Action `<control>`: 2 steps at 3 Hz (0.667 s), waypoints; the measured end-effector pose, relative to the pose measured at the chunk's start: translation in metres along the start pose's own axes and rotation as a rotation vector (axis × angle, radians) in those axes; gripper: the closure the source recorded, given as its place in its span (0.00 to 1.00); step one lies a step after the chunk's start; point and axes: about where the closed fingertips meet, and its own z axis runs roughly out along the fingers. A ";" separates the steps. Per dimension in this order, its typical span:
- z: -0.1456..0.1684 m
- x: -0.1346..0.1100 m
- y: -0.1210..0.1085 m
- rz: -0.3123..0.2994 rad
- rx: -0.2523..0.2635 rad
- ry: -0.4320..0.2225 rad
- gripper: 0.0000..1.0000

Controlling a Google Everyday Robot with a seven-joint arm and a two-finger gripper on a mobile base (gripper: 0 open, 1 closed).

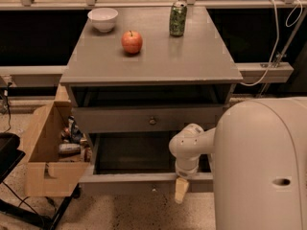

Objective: Open middle drawer

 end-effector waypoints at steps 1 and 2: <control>0.005 0.004 0.009 0.017 -0.021 0.002 0.17; 0.021 0.025 0.053 0.110 -0.107 0.004 0.40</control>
Offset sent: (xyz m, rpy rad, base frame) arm -0.1484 -0.0056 -0.0375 0.0618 0.2172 -0.2766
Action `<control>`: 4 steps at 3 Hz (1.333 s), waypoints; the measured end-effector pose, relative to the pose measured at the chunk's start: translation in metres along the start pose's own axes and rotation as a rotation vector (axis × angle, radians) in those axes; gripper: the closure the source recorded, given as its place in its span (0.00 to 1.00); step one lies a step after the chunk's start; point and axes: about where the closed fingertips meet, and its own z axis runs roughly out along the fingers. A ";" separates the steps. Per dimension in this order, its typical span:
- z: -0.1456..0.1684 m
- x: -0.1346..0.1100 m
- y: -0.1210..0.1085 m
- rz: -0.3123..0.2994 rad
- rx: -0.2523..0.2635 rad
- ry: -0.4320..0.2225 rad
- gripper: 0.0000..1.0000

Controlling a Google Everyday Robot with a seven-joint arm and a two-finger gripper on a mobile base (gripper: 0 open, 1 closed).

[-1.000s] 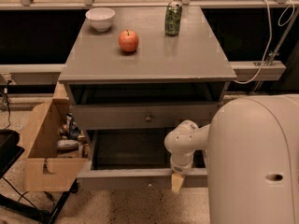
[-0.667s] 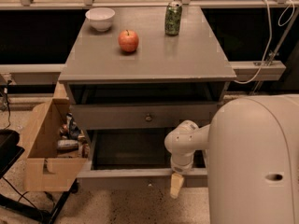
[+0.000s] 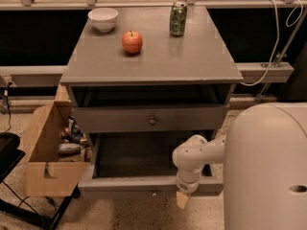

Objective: Open middle drawer

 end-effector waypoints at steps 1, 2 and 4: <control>-0.001 0.000 0.000 0.000 0.000 0.000 0.63; -0.001 -0.001 -0.001 0.000 0.000 0.000 0.96; -0.001 0.000 -0.001 0.000 -0.001 0.001 0.74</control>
Offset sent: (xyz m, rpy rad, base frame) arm -0.2270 0.0131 0.0585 0.2246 0.0142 -0.2277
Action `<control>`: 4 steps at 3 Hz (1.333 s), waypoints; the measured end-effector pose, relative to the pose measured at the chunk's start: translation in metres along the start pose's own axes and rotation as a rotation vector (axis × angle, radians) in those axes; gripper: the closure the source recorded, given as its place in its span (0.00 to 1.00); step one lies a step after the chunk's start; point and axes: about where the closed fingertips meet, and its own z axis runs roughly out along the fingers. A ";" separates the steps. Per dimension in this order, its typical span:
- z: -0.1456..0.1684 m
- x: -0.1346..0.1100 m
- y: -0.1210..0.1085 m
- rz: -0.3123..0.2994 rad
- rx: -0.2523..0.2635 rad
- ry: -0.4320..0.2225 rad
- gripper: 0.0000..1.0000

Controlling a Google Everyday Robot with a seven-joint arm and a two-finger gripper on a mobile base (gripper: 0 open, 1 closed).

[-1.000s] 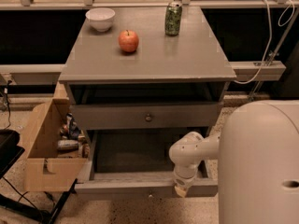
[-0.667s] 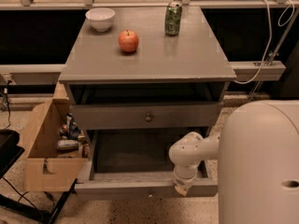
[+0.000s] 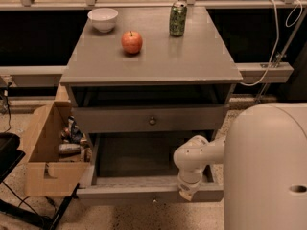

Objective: Open middle drawer

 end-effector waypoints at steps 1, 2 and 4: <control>0.000 0.000 0.000 0.000 0.000 0.000 0.51; 0.000 0.000 0.000 0.000 0.000 0.000 0.28; 0.000 0.000 0.000 0.000 0.000 0.000 0.00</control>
Offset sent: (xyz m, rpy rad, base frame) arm 0.0000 0.0000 0.0000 0.0000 0.0000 0.0000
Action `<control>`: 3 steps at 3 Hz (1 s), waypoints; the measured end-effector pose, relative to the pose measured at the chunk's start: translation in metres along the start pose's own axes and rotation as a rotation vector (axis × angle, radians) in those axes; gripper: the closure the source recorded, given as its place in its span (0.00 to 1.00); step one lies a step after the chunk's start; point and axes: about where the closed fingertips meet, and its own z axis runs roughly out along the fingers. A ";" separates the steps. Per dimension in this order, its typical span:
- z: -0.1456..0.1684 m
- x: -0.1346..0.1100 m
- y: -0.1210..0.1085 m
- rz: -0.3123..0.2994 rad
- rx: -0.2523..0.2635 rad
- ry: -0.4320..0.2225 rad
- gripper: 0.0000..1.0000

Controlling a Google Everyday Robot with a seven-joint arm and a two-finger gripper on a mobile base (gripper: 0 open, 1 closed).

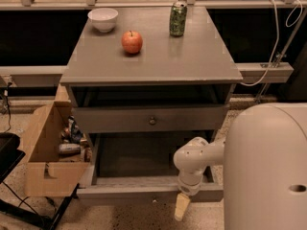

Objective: Open middle drawer

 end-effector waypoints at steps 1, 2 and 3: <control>-0.004 -0.014 0.016 -0.132 -0.017 0.028 0.00; -0.008 -0.029 0.031 -0.288 -0.061 0.038 0.00; -0.007 -0.028 0.031 -0.328 -0.063 0.040 0.00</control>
Offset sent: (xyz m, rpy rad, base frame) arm -0.0109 0.0662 0.0152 0.0990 0.1349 0.4904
